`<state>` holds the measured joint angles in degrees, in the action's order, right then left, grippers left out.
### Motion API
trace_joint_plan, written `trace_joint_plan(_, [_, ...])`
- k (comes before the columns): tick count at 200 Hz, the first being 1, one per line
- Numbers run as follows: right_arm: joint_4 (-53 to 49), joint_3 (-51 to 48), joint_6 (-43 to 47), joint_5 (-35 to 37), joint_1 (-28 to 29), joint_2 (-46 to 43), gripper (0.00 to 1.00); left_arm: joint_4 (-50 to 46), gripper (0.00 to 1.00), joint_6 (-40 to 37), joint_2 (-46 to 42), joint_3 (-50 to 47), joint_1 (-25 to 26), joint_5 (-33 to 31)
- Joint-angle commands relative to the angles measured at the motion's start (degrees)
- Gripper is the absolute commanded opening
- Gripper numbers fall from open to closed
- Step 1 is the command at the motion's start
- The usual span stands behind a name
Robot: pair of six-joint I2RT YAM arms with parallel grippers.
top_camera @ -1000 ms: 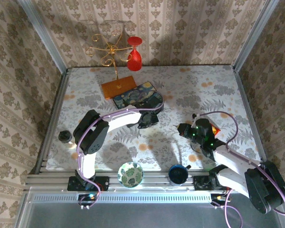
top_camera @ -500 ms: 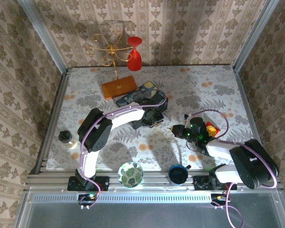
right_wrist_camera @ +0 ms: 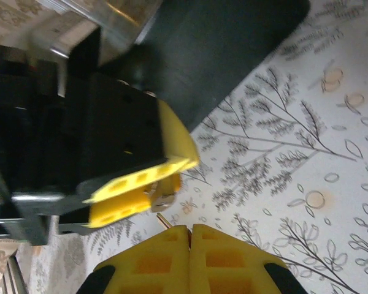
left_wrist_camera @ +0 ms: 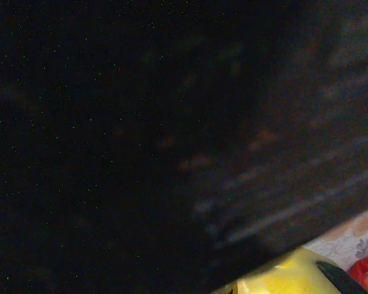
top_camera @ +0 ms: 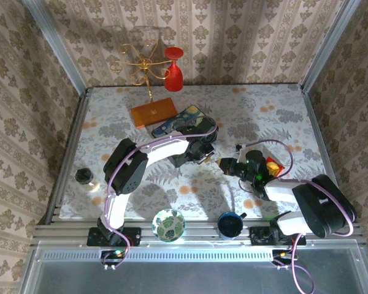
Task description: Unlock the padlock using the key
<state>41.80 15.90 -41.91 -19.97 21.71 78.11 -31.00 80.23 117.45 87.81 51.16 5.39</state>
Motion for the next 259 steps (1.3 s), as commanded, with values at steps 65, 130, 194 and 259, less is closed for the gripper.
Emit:
trace_joint_plan(65, [-0.3,-4.4,-0.6,7.4,0.3,-6.3,0.00,8.2,0.13,9.1,2.6,1.5,1.3,3.6])
trace_joint_plan(130, [4.5,-4.3,-2.1,8.6,0.3,-3.2,0.00,9.8,0.12,11.0,3.0,1.9,1.4,5.1])
trace_joint_plan(194, [12.2,-3.6,-4.7,7.5,0.3,3.4,0.00,11.1,0.12,11.8,3.1,1.5,1.4,5.5])
trace_joint_plan(259, [11.1,-3.6,-4.7,9.2,0.3,2.0,0.00,12.3,0.12,12.4,3.3,1.0,1.5,5.8])
